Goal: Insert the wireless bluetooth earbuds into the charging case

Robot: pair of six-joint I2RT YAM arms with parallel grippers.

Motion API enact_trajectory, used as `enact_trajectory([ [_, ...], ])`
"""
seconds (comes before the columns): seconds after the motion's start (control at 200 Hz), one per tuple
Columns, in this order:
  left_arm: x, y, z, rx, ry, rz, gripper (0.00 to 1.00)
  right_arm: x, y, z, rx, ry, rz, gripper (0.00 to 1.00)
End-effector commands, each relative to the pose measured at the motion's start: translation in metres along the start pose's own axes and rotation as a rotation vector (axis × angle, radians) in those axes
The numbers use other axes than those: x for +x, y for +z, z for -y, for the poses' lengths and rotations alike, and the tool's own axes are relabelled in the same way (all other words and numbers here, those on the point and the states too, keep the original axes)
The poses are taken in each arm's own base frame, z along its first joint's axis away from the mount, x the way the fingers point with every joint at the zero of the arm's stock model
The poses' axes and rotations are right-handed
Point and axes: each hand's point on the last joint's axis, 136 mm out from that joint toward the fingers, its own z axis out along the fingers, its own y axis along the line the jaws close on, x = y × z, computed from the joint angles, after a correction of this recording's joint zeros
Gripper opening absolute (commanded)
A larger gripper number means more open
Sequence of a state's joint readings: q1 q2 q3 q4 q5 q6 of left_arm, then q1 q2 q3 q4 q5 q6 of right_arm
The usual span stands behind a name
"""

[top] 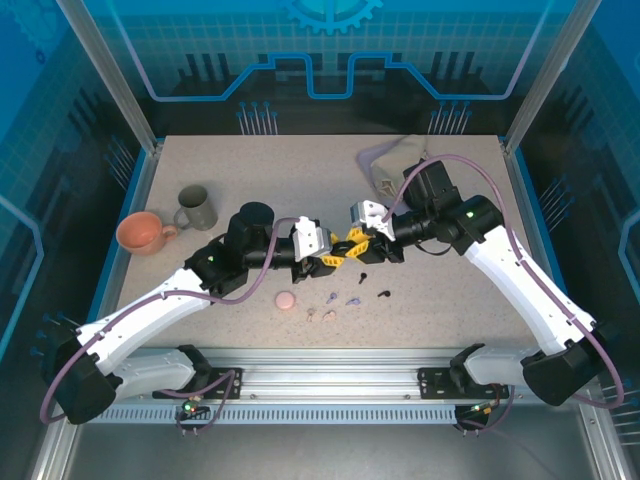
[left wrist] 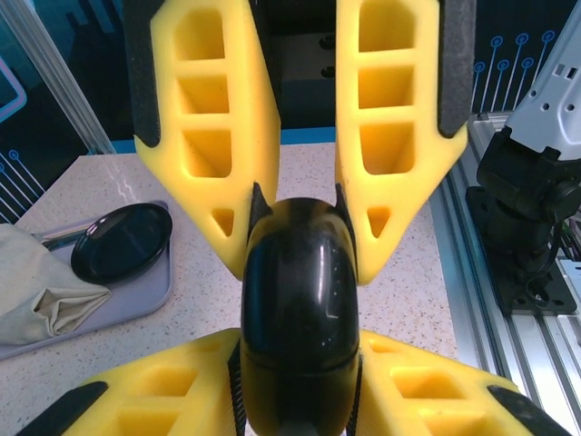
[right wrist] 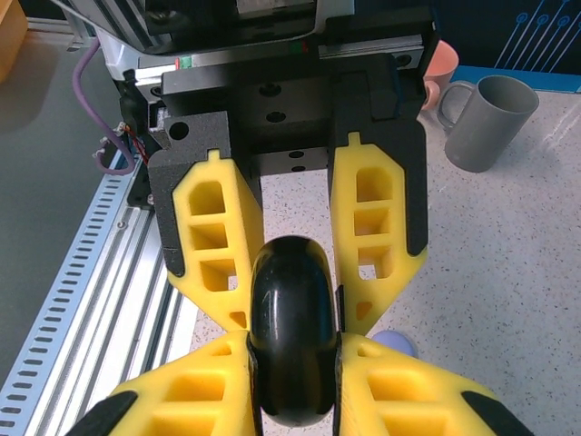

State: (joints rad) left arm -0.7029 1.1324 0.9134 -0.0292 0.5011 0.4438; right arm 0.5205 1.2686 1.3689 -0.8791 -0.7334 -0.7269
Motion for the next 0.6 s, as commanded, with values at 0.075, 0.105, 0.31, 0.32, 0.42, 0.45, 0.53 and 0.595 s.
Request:
enact_trajectory([
  [0.075, -0.0068, 0.0007, -0.001, -0.008, 0.004, 0.038, 0.33, -0.0028, -0.001, -0.0044, -0.025, 0.012, 0.027, 0.23],
  [0.105, -0.0084, 0.0004, -0.0012, -0.007, 0.004, 0.042, 0.33, -0.003, -0.0006, -0.0039, -0.026, 0.012, 0.028, 0.23],
  [0.31, -0.0105, 0.0008, -0.001, -0.003, -0.002, 0.049, 0.3, -0.0036, 0.0009, -0.0015, -0.024, 0.012, 0.03, 0.23],
  [0.32, -0.0108, 0.0008, -0.001, -0.002, -0.001, 0.049, 0.29, -0.0036, 0.0008, -0.0014, -0.023, 0.012, 0.029, 0.23],
  [0.42, -0.0108, 0.0006, -0.0012, -0.006, -0.002, 0.048, 0.23, -0.0021, 0.0017, -0.0009, -0.024, 0.017, 0.026, 0.23],
  [0.45, -0.0112, 0.0006, -0.0015, -0.006, -0.002, 0.049, 0.2, -0.0015, 0.0021, -0.0006, -0.023, 0.018, 0.023, 0.24],
  [0.53, -0.0105, 0.0009, -0.0022, -0.009, -0.004, 0.046, 0.15, 0.0001, 0.002, -0.0001, -0.019, 0.023, 0.016, 0.25],
  [0.595, -0.0102, 0.0009, -0.003, -0.012, -0.004, 0.041, 0.12, 0.0008, 0.0013, 0.0008, -0.009, 0.022, 0.009, 0.29],
])
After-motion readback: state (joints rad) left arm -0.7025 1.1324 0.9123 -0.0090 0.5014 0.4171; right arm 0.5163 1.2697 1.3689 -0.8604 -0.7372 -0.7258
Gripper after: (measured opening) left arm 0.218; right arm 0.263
